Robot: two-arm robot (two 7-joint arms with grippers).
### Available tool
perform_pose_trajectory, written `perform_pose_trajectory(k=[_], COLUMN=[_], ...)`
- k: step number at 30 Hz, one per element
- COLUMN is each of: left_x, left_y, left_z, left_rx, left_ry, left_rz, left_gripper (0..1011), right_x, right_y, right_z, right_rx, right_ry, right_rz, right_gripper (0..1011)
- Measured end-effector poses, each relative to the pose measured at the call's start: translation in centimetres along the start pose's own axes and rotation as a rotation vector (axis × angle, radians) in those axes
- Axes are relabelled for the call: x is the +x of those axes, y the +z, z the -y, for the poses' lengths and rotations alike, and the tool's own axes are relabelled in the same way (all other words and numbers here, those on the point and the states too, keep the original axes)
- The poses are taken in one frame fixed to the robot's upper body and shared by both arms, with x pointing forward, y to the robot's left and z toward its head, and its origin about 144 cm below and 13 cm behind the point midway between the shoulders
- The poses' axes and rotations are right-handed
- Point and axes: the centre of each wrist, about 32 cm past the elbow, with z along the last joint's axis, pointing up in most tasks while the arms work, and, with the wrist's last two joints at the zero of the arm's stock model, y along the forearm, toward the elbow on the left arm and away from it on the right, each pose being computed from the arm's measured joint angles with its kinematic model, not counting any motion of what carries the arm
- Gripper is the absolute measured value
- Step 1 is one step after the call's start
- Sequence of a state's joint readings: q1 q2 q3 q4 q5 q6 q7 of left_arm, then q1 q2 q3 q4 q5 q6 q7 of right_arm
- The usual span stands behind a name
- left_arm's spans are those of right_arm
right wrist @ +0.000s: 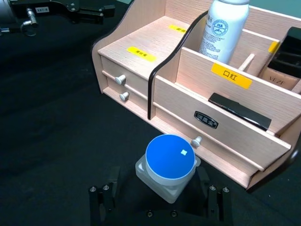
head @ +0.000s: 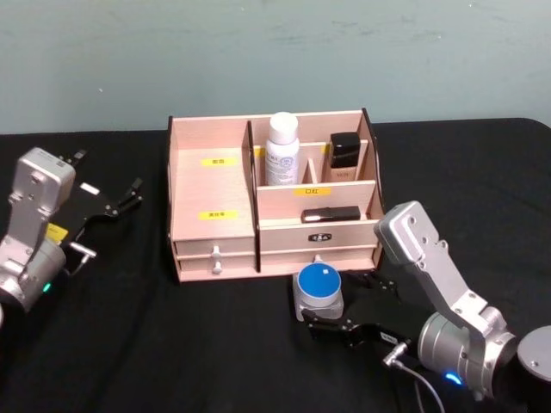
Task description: Pick up the facial cleanser and watermelon frost from the table and place them into the tiered storage box.
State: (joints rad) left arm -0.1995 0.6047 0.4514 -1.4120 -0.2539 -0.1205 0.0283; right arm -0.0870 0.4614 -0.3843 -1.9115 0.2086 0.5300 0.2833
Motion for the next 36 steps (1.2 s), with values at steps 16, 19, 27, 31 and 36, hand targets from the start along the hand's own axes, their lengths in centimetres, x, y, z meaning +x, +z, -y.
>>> perform_pose_trajectory(k=[16, 19, 27, 31, 36], left_x=[0.0, 0.0, 0.0, 0.0, 0.0], left_y=[0.0, 0.0, 0.0, 0.0, 0.0], left_z=[0.0, 0.0, 0.0, 0.0, 0.0], left_rx=[0.000, 0.000, 0.000, 0.000, 0.000], left_ry=[0.000, 0.000, 0.000, 0.000, 0.000], left_rz=[0.000, 0.000, 0.000, 0.000, 0.000], left_gripper=[1010, 1010, 1010, 1010, 1010], right_x=[0.4, 0.5, 0.8, 0.9, 1.0], right_y=[0.1, 0.1, 0.1, 0.1, 0.1], right_z=[-1.5, -1.7, -2.4, -2.8, -3.2], right_rx=[-0.007, -0.008, -0.003, -0.003, -0.003], right_ry=[-0.027, -0.030, -0.031, -0.029, -0.027], right_rz=[0.028, 0.029, 0.031, 0.030, 0.029], right_gripper=[1002, 1002, 1002, 1003, 1002])
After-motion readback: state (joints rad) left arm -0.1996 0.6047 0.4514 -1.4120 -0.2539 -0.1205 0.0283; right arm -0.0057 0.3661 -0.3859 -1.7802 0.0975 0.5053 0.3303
